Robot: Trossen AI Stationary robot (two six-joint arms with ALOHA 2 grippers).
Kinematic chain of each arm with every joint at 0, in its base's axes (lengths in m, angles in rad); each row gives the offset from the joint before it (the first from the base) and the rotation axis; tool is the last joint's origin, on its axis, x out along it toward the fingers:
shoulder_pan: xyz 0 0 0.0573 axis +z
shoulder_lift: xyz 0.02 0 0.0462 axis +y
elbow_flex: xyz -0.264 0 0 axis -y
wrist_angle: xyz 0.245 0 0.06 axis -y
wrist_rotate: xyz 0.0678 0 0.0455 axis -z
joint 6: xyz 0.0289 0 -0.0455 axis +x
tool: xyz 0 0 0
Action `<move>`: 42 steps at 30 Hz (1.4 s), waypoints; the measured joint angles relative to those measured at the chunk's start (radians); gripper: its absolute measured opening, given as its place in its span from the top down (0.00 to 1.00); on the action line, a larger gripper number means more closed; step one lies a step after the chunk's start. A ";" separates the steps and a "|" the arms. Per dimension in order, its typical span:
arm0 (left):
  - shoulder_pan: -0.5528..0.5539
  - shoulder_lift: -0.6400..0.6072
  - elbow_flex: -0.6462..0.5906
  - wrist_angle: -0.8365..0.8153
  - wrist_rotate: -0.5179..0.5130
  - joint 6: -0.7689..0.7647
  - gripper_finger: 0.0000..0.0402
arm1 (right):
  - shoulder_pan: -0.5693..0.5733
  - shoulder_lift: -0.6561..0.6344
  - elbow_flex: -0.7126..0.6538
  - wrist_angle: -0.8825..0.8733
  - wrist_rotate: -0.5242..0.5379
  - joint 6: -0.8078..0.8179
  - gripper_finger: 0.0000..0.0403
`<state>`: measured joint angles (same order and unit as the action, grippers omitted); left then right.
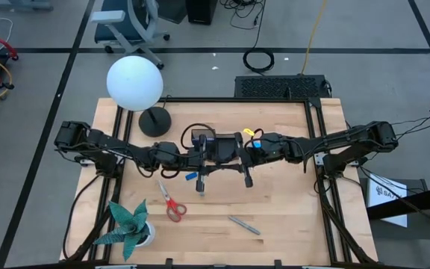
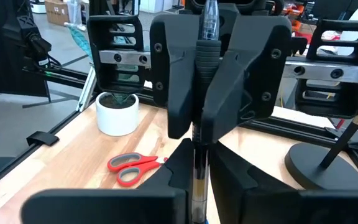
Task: Pick and place office supplies into organizer
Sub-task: Put the black pen into the black desk organizer
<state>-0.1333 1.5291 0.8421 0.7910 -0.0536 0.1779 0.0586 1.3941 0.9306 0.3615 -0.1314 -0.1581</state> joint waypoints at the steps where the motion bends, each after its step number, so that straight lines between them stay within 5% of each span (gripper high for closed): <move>1: 0.000 0.000 0.000 0.000 0.000 -0.003 0.92 | 0.000 0.000 0.000 0.000 0.000 0.000 0.89; 14: -0.012 -0.067 0.000 -0.064 -0.002 -0.102 0.92 | 0.000 -0.015 0.000 -0.042 0.009 -0.046 0.73; 19: -0.035 -0.123 0.001 -0.129 -0.016 -0.193 0.92 | 0.013 -0.051 0.001 -0.109 0.116 -0.148 0.72; 33: -0.044 -0.141 0.001 -0.194 -0.050 -0.413 0.92 | 0.212 -0.069 0.000 -0.194 0.406 -0.831 0.68; 42: -0.042 -0.141 0.000 -0.191 -0.032 -0.625 0.92 | 0.366 -0.063 0.000 -0.153 0.596 -1.255 0.55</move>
<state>-0.1753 1.3884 0.8425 0.5999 -0.0860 -0.4467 0.4241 1.3311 0.9310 0.2082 0.4641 -1.4134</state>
